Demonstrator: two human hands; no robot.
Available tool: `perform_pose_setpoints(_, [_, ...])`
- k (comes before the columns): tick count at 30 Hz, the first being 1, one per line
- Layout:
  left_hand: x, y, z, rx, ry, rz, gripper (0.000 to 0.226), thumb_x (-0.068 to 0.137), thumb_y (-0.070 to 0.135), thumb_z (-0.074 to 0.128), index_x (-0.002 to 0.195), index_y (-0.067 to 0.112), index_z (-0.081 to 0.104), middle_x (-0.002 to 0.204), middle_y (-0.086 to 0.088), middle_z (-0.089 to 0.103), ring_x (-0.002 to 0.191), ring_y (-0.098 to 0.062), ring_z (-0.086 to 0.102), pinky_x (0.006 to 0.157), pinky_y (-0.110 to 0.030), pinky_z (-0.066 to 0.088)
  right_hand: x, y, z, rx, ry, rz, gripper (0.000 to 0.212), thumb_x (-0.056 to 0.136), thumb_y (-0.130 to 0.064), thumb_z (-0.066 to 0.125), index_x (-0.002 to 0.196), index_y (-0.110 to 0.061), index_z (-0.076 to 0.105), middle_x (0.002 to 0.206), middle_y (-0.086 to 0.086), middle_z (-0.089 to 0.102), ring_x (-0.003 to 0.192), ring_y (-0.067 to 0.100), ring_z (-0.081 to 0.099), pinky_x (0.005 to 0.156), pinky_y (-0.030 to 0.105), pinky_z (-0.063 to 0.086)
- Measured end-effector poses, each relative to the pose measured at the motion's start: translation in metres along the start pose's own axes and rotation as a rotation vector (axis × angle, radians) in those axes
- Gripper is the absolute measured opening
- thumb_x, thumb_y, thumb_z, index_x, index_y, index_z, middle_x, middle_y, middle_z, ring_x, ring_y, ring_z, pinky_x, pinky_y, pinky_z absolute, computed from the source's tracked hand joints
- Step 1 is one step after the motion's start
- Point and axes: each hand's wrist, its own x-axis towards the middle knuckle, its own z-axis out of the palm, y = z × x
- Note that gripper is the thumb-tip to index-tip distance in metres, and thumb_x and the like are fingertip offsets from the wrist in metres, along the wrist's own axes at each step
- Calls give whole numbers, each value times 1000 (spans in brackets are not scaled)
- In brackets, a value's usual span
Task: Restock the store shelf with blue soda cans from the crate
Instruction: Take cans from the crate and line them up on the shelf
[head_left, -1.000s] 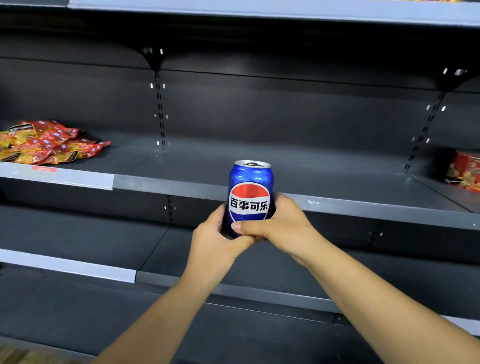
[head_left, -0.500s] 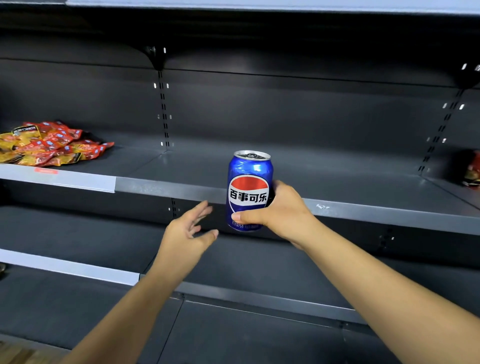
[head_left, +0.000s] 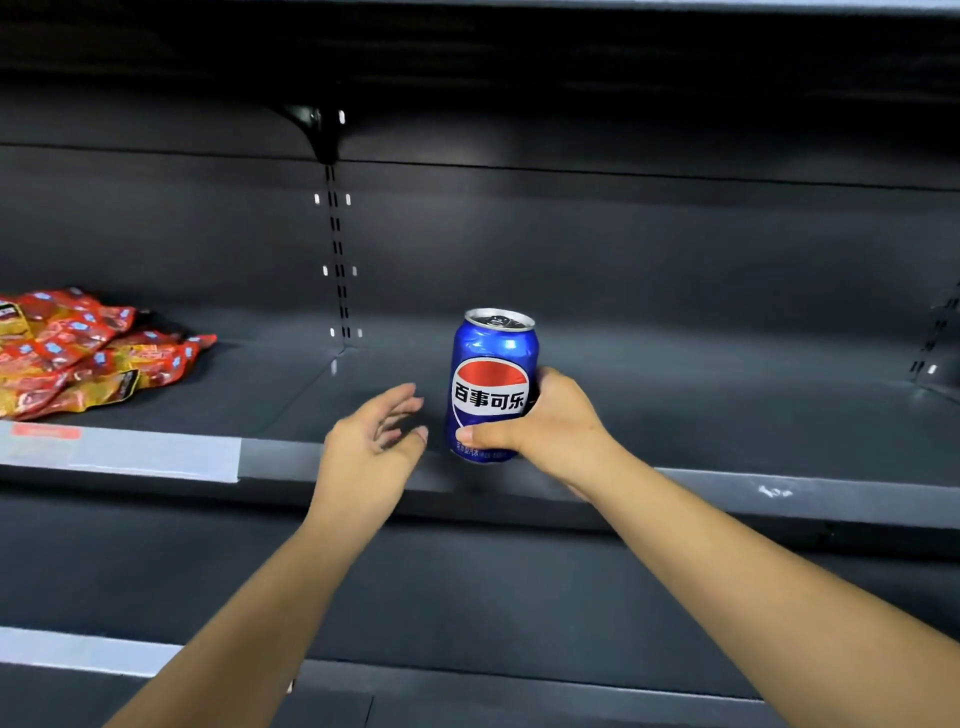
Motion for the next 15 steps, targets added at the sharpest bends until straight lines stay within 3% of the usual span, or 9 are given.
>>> perform_pose_setpoints(6, [76,-23,-30,10,-72,-52,42,84,-5,62,125,3,55,108,-6,62,100,-14,59,91,-23,42,58,-9,52,-45,38,15,59,55,-19,90,107,-16,60,102,-4,69,95,12,64,86,31,53])
perform_pose_setpoints(12, [128,-44,-54,2,-153,-100,38,87,-1,60,124,4,56,103,-3,64,85,-1,59,73,-7,46,109,-3,97,-76,61,62,60,53,-19,91,107,-15,63,100,-3,70,94,13,65,85,31,54])
perform_pose_setpoints(15, [152,-57,-65,-29,-149,-145,34,87,0,59,121,6,57,87,5,63,80,1,58,81,-10,46,129,1,119,-85,69,85,61,53,-19,90,107,-14,62,100,-2,70,93,13,65,83,28,54])
